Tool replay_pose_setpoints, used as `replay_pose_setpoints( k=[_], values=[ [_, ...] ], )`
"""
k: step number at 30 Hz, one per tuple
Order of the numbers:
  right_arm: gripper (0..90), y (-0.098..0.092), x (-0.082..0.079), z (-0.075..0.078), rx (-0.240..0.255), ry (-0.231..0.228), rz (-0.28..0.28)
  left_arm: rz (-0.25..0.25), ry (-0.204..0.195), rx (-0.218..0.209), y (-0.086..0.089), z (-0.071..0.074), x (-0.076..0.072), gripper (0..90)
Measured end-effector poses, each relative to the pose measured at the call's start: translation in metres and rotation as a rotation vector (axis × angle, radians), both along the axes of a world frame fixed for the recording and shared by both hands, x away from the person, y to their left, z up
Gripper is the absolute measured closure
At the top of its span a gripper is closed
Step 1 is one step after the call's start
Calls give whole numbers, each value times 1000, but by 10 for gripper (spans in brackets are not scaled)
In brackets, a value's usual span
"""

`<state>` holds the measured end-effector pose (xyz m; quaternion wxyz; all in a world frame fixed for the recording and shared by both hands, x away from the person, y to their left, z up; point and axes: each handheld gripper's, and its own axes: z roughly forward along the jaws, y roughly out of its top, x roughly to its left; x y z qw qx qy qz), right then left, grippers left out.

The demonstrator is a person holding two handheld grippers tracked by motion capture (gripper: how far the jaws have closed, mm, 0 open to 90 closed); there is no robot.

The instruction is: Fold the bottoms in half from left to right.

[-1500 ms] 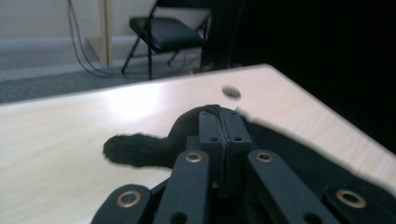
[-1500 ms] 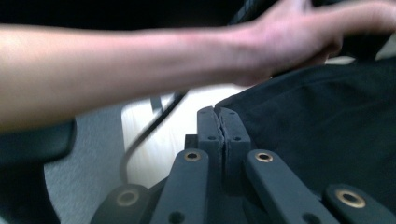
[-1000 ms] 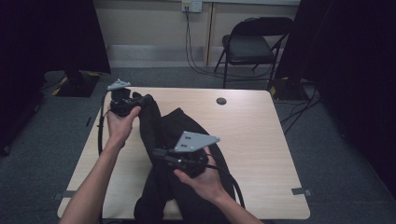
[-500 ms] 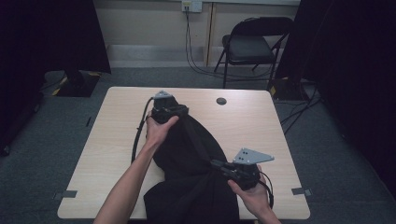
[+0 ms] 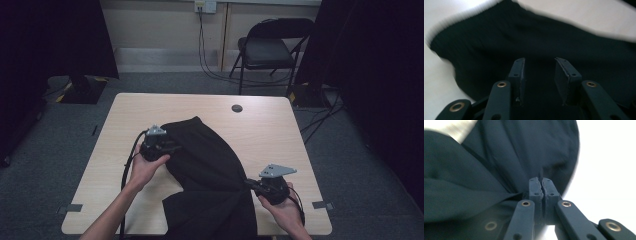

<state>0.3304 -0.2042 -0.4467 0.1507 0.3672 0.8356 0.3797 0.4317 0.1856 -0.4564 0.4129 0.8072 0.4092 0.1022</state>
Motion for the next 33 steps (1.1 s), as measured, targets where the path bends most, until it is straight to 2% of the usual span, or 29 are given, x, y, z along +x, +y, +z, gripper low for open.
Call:
replay_pose_setpoints(
  k=[1, 3, 4, 5, 6, 7, 8, 9, 10, 11, 12, 13, 14, 15, 17, 19, 20, 21, 23, 26, 28, 29, 30, 31, 32, 33],
  values=[
    [839, -3, -1, -4, -42, -12, -20, -7, 24, -6, 0, -6, -5, 619],
    [822, -10, -3, -8, -64, 1, -35, -26, 13, 11, -4, -16, -12, 611],
    [806, -12, -3, -8, -83, -6, -54, -14, 13, 13, -6, -19, -14, 588],
    [753, -13, -3, -7, -96, -31, -80, -18, 10, 10, -9, -20, -16, 564],
    [705, -13, -2, -4, -79, -47, -110, -18, 10, 10, -9, -20, -16, 562],
    [703, -12, -1, 0, -54, -60, -122, -65, 5, 15, -17, -19, -21, 561],
    [703, -12, -1, 0, -54, -60, -122, -65, 5, 15, -17, -19, -21, 547],
    [675, -4, 0, 6, -16, -94, -105, -89, -1, 10, -25, -18, -26, 536],
    [675, 3, 2, 7, 14, -85, -68, -94, -8, 5, -28, -20, -27, 531],
    [678, 13, 3, 7, 28, -78, -21, -105, 2, 17, -32, -22, -27, 523],
    [678, 13, 3, 7, 28, -78, -21, -105, 2, 17, -32, -22, -27, 517],
    [694, 36, 6, 3, 28, -67, 69, -92, 36, 66, -40, -29, -25, 519],
    [695, 48, 8, -1, 31, -51, 104, -81, 44, 85, -42, -32, -24, 528],
    [695, 48, 8, -1, 31, -51, 104, -81, 44, 85, -42, -32, -24, 529],
    [685, 75, 17, -15, -5, -22, 167, -66, 18, 85, -41, -36, -25, 562],
    [676, 81, 22, -19, -11, -10, 184, -61, 20, 94, -42, -36, -25, 581],
    [678, 88, 31, -26, -22, 7, 192, -69, -36, 165, -44, -35, -27, 644],
    [678, 88, 31, -26, -22, 7, 192, -69, -36, 165, -44, -35, -27, 650],
    [653, 93, 43, -36, -49, 43, 175, -59, -27, 154, -39, -36, -20, 672],
    [579, 97, 47, -42, -52, 70, 174, -52, -35, 158, -37, -36, -15, 678],
    [480, 105, 47, -44, -46, 64, 156, -51, -37, 165, -35, -36, -5, 678],
    [435, 110, 47, -45, -53, 59, 159, -41, -27, 155, -34, -36, 0, 678],
    [410, 115, 47, -46, -61, 49, 161, -35, -31, 167, -33, -35, 7, 678],
    [389, 121, 47, -47, -64, 36, 158, -15, -31, 156, -32, -36, 13, 678],
    [349, 125, 49, -48, -56, 31, 160, -3, -36, 145, -30, -37, 18, 678],
    [323, 132, 55, -50, -36, 25, 152, 1, -47, 152, -29, -38, 24, 677]
  ],
)
